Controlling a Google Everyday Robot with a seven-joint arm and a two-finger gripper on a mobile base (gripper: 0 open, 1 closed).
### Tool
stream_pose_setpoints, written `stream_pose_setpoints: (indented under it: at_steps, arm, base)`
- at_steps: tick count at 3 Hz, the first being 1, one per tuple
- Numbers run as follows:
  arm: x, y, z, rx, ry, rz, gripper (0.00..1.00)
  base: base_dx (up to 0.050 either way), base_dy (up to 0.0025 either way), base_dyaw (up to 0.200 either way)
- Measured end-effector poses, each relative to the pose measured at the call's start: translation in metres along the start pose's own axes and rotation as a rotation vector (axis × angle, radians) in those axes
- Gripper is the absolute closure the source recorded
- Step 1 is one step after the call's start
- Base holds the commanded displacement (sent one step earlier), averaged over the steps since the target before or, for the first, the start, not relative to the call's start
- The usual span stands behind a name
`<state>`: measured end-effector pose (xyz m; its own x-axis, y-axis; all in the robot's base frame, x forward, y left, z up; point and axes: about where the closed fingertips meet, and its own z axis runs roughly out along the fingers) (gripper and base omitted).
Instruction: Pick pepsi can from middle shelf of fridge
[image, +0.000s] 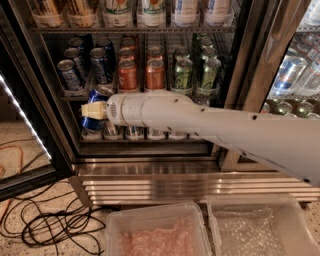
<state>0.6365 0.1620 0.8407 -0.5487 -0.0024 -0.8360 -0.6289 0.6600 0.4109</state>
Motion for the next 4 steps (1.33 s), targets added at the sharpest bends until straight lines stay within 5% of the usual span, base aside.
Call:
stream_pose_setpoints:
  at_steps: [2,4]
  arm:
    - [0.103,-0.007,-0.055,0.114,0.167,0.27,1.0]
    - [0.19,-0.036,-0.128,0.33,0.36,0.405,1.0]
  base:
    - [0.0,0.0,0.0]
    - [0.0,0.0,0.0]
